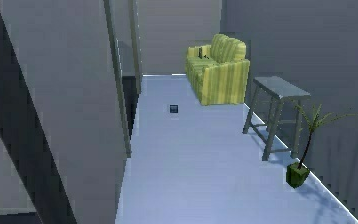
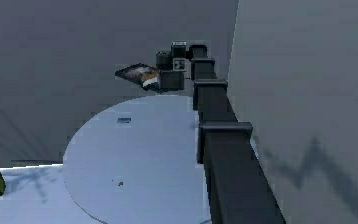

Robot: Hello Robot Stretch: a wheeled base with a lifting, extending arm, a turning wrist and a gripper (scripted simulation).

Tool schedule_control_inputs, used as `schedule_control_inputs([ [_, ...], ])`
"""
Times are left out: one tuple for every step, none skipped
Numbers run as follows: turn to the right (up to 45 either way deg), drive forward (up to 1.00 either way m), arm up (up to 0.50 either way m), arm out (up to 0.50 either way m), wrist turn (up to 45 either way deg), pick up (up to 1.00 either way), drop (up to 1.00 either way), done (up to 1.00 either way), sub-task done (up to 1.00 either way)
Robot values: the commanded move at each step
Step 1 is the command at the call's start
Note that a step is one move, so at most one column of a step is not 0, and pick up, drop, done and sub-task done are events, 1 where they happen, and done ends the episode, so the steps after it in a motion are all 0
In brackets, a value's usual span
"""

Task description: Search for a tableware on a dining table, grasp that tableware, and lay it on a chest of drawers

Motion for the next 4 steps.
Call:
schedule_control_inputs([
  [0.0,0.00,0.00,0.00,-45.0,0.00,0.00,0.00,0.00],
  [0.0,0.00,0.00,0.00,-45.0,0.00,0.00,0.00,0.00],
  [0.0,0.00,0.00,0.00,-27.0,0.00,0.00,0.00,0.00],
  [0.0,0.00,0.00,-0.38,0.0,0.00,0.00,0.00,0.00],
])
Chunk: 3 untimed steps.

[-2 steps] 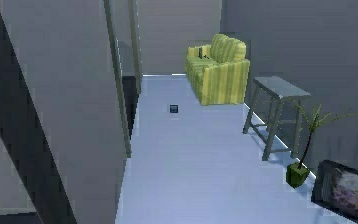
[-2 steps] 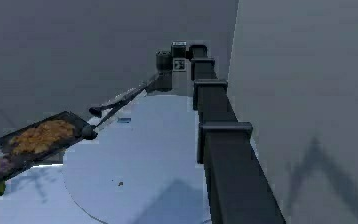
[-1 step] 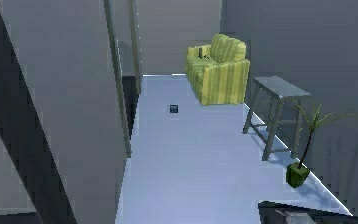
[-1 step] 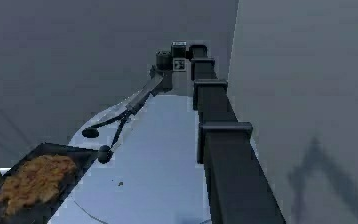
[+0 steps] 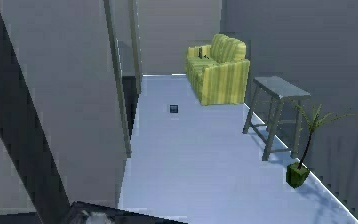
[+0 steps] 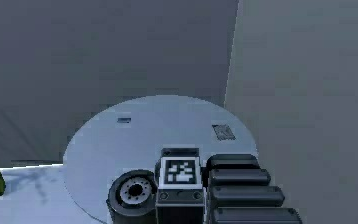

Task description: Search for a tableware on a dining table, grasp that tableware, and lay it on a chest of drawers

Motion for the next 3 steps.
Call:
schedule_control_inputs([
  [-45.0,0.00,0.00,0.00,0.0,0.00,0.00,0.00,0.00],
  [-45.0,0.00,0.00,0.00,0.0,0.00,0.00,0.00,0.00],
  [0.0,0.90,0.00,0.00,0.0,0.00,0.00,0.00,0.00],
])
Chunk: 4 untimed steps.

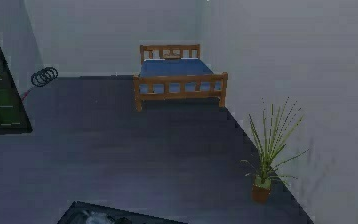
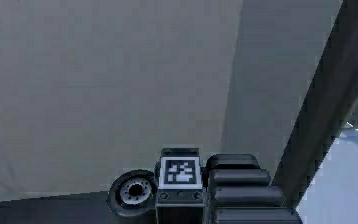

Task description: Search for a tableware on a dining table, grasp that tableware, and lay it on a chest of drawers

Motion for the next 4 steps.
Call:
schedule_control_inputs([
  [-6.0,0.00,0.00,0.00,0.0,0.00,0.00,0.00,0.00],
  [-3.0,0.00,0.00,0.00,0.0,0.00,0.00,0.00,0.00],
  [45.0,0.00,0.00,0.00,0.0,0.00,0.00,0.00,0.00],
  [45.0,0.00,0.00,0.00,0.0,0.00,0.00,0.00,0.00],
])
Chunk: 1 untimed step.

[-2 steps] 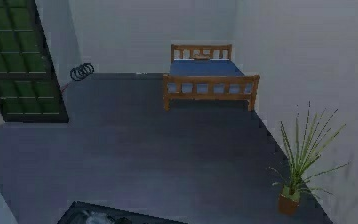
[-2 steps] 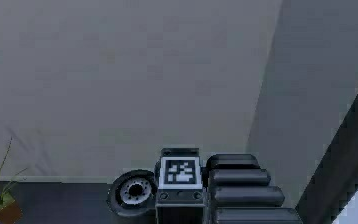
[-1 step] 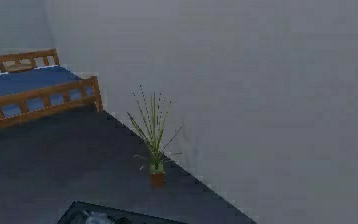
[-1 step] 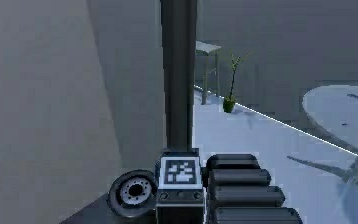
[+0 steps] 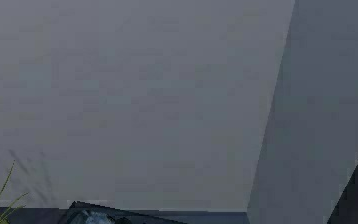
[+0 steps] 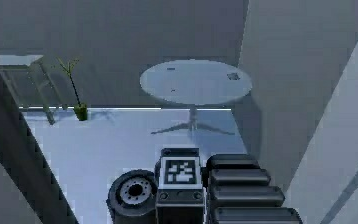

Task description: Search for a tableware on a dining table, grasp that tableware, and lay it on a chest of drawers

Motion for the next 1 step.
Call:
schedule_control_inputs([
  [0.0,0.05,0.00,0.00,0.0,0.00,0.00,0.00,0.00],
])
